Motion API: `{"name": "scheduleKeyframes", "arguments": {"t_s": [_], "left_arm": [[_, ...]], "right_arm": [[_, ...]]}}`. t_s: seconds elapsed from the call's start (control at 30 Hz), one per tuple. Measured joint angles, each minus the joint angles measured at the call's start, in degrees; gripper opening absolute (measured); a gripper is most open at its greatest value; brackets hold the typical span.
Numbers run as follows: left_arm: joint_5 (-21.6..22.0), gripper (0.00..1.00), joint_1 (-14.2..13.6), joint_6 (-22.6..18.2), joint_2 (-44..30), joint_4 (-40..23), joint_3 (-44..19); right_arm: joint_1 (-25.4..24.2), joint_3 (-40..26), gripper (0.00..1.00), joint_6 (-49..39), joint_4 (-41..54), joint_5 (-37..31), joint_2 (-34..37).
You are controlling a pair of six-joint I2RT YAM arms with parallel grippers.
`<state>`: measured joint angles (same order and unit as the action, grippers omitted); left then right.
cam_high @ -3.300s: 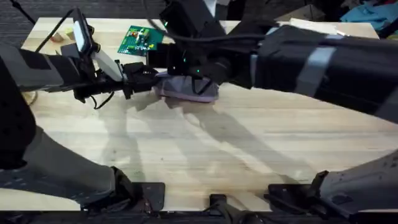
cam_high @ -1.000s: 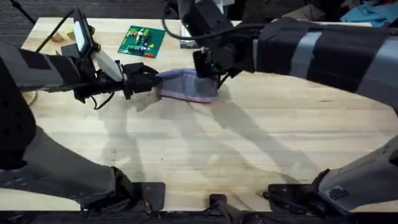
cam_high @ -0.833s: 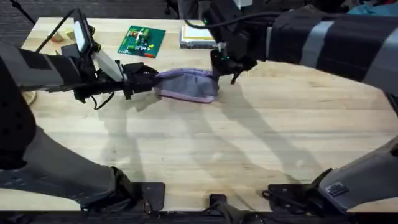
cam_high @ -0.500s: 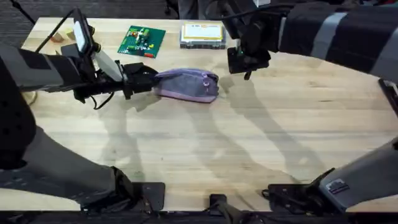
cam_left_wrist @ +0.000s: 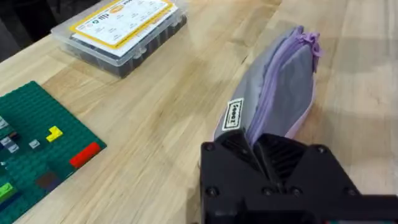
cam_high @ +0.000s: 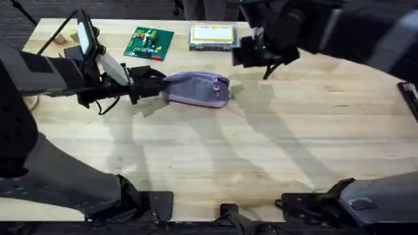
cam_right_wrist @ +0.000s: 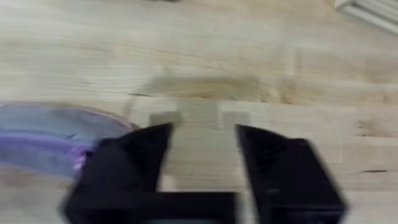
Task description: Unzip the bag, pick up the pens from the table one at a time and place them inside, then zip the bag closed.
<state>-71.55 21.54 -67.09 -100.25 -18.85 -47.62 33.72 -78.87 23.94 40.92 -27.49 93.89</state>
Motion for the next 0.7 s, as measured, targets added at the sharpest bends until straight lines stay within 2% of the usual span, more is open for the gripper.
{"name": "scheduleKeyframes", "arguments": {"t_s": [0.07,0.1,0.4,0.43,0.53,0.57,0.7], "left_arm": [[0.0,0.042,0.0,0.0,0.0,0.0,0.0],[0.0,0.042,0.0,0.0,0.0,0.0,0.0],[0.0,0.055,0.0,0.0,0.0,0.0,0.0],[0.1,0.109,0.0,-0.1,0.0,0.1,0.0],[0.6,0.568,0.1,-0.1,0.0,0.2,0.0],[0.8,0.960,0.2,0.0,0.0,0.1,0.0],[0.9,0.992,0.2,0.0,0.0,0.2,0.0]], "right_arm": [[1.1,0.0,0.933,0.0,0.3,0.0,-2.1],[1.7,0.0,0.980,-0.2,0.6,0.0,-3.0],[4.3,0.0,0.998,-0.2,2.0,0.0,-5.7],[4.4,0.0,0.998,-0.2,2.4,0.0,-5.7],[4.4,0.0,0.998,-0.2,2.7,0.0,-5.7],[4.4,0.0,0.998,-0.2,2.8,0.0,-5.7],[4.7,0.0,0.998,-0.2,2.9,0.0,-5.7]]}}
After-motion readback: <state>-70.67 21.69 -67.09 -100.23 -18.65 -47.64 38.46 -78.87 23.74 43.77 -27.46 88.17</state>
